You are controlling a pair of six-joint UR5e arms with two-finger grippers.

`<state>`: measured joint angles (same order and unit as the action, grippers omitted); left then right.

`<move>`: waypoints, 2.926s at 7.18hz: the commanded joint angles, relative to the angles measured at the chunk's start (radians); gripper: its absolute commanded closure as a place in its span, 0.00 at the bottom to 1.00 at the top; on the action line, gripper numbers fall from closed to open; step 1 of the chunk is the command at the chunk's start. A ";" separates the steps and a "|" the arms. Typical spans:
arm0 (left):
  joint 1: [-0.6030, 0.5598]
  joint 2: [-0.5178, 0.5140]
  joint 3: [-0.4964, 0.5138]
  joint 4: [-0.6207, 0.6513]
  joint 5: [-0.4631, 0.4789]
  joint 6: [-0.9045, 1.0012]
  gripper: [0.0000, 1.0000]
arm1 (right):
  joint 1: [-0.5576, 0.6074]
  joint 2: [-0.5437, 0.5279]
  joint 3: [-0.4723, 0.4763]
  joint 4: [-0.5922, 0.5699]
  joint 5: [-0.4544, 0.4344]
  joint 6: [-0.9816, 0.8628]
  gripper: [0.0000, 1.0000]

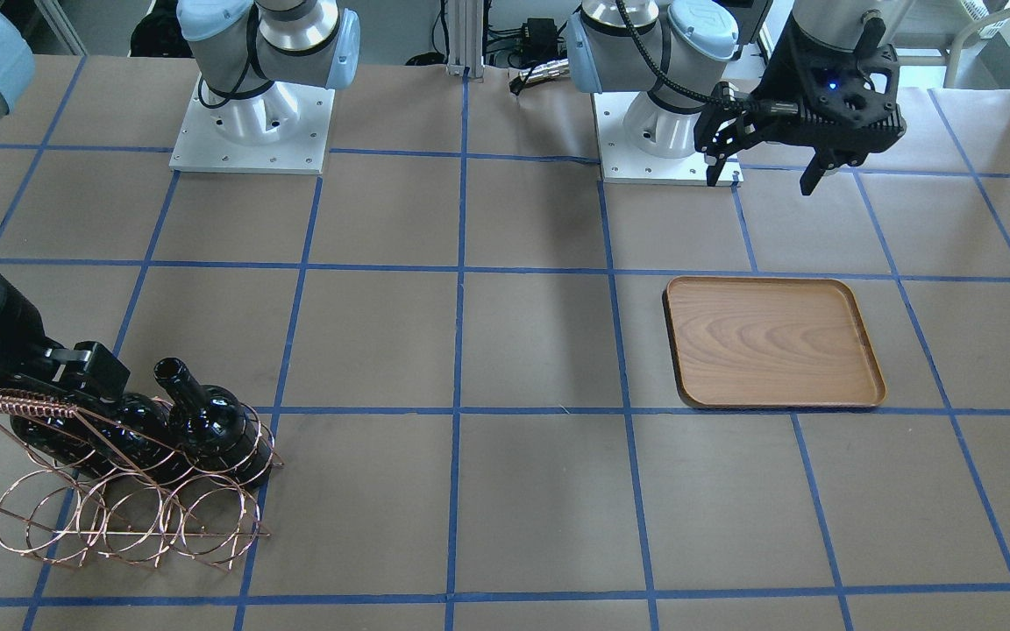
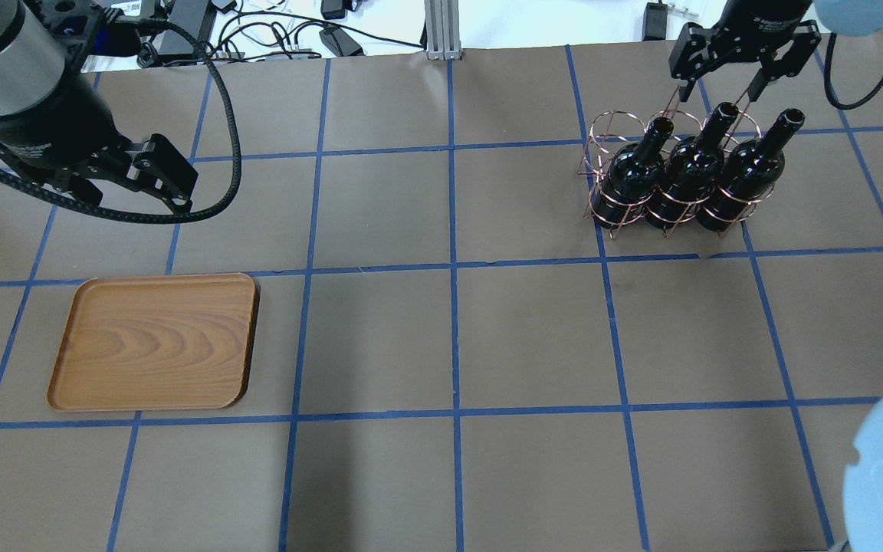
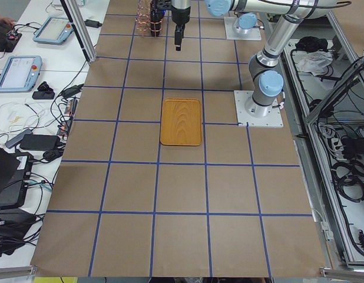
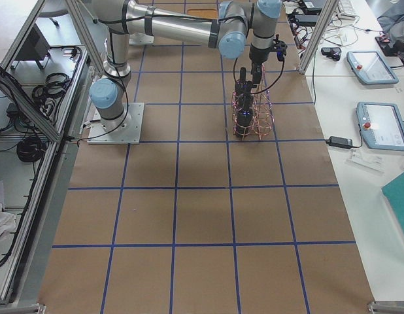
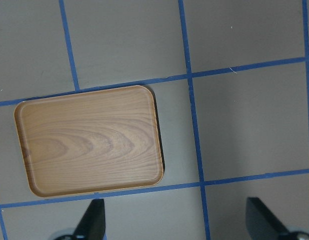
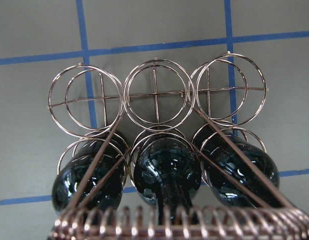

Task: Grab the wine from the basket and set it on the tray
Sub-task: 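Grasp the neck of a dark wine bottle and lift it from the rack, then carry the bottle with the right gripper toward the wooden tray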

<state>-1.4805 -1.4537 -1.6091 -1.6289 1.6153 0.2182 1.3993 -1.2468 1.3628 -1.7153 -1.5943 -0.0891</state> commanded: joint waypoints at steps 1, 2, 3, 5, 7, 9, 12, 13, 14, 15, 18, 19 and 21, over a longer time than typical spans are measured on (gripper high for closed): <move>0.000 -0.001 0.000 -0.002 0.000 0.000 0.00 | -0.013 0.001 0.021 0.008 0.000 -0.004 0.39; 0.000 -0.001 0.000 0.000 0.000 0.000 0.00 | -0.013 -0.002 0.045 -0.001 0.000 -0.004 0.40; 0.002 -0.001 -0.002 0.000 0.000 0.001 0.00 | -0.013 -0.002 0.048 -0.004 0.002 -0.006 0.45; 0.012 -0.001 -0.003 0.006 0.002 0.006 0.00 | -0.011 -0.002 0.048 -0.003 0.010 -0.008 0.63; 0.022 -0.001 -0.002 0.009 -0.002 0.009 0.00 | -0.011 -0.005 0.039 0.002 0.008 -0.008 0.71; 0.022 -0.001 -0.003 0.008 -0.002 0.006 0.00 | -0.008 -0.052 0.000 0.041 0.007 -0.008 0.71; 0.028 0.001 -0.003 0.009 0.000 0.010 0.00 | -0.006 -0.170 -0.135 0.210 0.014 -0.008 0.71; 0.029 0.002 -0.003 0.000 0.000 0.012 0.00 | -0.006 -0.213 -0.149 0.256 0.014 -0.008 0.71; 0.032 0.001 -0.003 0.007 0.000 0.012 0.00 | -0.005 -0.252 -0.137 0.335 0.008 -0.008 0.73; 0.038 0.001 -0.002 0.003 0.000 0.012 0.00 | 0.004 -0.276 -0.104 0.392 0.014 0.002 0.74; 0.039 0.001 -0.003 0.003 0.000 0.012 0.00 | 0.165 -0.378 0.066 0.396 0.017 0.220 0.83; 0.039 0.001 -0.003 0.003 0.000 0.012 0.00 | 0.281 -0.370 0.087 0.390 0.026 0.399 0.85; 0.040 0.001 -0.003 0.007 0.000 0.012 0.00 | 0.560 -0.279 0.124 0.193 0.031 0.752 0.85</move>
<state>-1.4416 -1.4527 -1.6122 -1.6251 1.6153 0.2301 1.7877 -1.5837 1.4640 -1.4063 -1.5658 0.4433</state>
